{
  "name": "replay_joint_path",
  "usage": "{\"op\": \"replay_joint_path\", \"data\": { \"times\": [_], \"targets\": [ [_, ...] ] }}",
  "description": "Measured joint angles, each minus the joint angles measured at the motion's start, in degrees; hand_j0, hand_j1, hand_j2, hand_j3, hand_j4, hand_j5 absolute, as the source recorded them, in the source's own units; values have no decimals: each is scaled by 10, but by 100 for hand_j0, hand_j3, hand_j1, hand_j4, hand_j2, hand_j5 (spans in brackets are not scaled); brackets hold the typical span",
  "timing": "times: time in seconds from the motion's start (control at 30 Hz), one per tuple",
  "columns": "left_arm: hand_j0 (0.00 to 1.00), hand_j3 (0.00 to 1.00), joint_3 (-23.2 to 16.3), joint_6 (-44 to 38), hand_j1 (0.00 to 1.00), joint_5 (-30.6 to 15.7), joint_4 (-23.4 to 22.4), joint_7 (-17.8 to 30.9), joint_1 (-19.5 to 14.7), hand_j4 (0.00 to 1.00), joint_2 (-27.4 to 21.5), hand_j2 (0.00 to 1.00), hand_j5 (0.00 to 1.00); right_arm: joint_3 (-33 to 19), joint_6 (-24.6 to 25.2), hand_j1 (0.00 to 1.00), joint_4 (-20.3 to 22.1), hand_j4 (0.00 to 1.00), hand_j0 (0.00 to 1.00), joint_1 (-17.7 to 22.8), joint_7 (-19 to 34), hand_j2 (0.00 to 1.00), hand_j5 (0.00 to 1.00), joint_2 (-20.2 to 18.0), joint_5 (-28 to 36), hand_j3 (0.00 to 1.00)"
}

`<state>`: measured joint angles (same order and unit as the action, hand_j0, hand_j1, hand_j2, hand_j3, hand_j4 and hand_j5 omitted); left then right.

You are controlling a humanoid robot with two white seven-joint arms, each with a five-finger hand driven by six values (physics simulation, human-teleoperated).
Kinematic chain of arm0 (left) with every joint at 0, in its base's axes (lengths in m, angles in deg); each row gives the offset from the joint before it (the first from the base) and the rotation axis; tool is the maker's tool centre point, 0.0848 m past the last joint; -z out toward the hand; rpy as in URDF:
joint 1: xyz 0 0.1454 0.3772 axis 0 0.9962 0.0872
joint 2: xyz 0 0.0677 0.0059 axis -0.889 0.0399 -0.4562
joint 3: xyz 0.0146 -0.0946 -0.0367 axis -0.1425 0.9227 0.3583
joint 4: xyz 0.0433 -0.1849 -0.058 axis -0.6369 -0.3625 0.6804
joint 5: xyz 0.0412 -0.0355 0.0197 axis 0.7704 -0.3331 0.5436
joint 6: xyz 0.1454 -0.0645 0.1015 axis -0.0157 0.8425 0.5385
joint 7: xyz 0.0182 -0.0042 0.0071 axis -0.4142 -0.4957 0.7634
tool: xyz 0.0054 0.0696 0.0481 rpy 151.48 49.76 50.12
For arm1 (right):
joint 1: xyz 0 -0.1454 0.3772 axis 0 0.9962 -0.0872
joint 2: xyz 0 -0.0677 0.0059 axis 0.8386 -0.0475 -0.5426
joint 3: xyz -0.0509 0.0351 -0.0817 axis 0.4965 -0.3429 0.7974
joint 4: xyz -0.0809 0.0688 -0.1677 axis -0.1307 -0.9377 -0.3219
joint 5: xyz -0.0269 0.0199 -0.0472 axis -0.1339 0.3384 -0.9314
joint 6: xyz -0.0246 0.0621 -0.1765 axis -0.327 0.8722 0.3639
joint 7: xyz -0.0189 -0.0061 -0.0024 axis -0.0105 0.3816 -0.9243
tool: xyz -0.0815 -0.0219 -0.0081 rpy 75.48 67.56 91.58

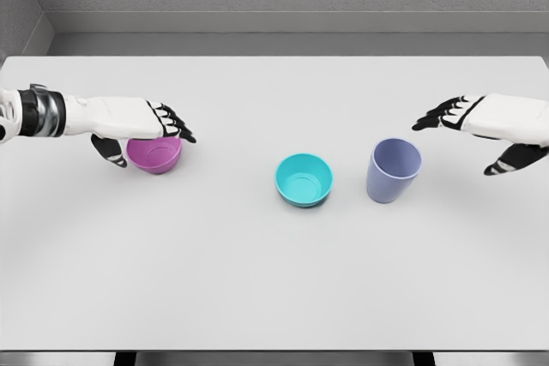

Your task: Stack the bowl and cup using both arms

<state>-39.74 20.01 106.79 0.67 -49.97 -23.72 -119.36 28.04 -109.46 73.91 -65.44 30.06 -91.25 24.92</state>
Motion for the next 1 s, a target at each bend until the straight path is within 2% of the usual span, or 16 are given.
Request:
{"op": "replay_joint_path", "data": {
  "times": [0.27, 1.0],
  "targets": [
    [100, 100, -1, 0, 100, 1, -21, 0, 1, 100, 9, 100, 100, 8, 35, 100, 0, 100, 100, -2, -1, 100, 100, -1, 50, 100],
    [100, 100, -1, 0, 100, 8, -50, 0, 4, 100, 31, 100, 100, 15, 47, 100, -14, 100, 100, -2, -1, 100, 100, 9, 56, 100]
  ]
}}
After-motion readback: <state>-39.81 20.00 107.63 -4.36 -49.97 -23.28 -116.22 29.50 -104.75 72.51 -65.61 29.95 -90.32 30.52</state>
